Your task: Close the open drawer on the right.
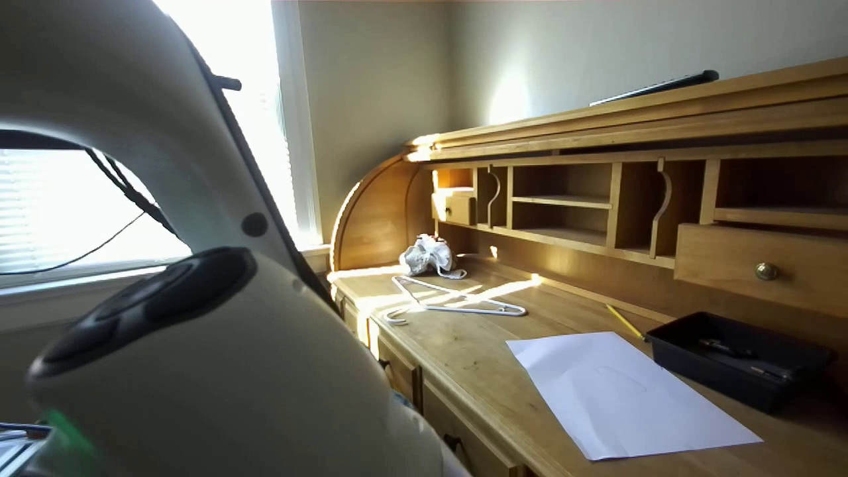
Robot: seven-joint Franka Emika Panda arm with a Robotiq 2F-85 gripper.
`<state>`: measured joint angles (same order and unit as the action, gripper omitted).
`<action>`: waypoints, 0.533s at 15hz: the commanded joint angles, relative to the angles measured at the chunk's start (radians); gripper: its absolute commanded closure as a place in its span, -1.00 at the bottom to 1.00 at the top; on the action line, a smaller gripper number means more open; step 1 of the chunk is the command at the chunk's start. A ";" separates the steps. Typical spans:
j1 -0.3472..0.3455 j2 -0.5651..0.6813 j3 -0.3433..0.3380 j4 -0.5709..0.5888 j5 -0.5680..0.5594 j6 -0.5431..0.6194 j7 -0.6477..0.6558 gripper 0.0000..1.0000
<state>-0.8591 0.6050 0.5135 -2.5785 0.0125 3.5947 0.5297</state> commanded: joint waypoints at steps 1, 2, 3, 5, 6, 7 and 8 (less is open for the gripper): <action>0.026 0.057 -0.008 0.074 -0.051 0.053 0.036 -1.00; 0.043 0.049 -0.015 0.078 -0.031 0.046 0.048 -1.00; 0.068 0.019 -0.029 0.069 0.008 0.011 0.064 -1.00; 0.110 -0.074 -0.056 0.024 0.077 -0.057 0.098 -1.00; 0.119 -0.148 -0.061 -0.018 0.105 -0.127 0.118 -1.00; 0.126 -0.201 -0.065 -0.045 0.122 -0.187 0.127 -1.00; 0.133 -0.251 -0.075 -0.069 0.133 -0.244 0.117 -1.00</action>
<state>-0.7644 0.5527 0.4661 -2.5451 0.0888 3.5095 0.6023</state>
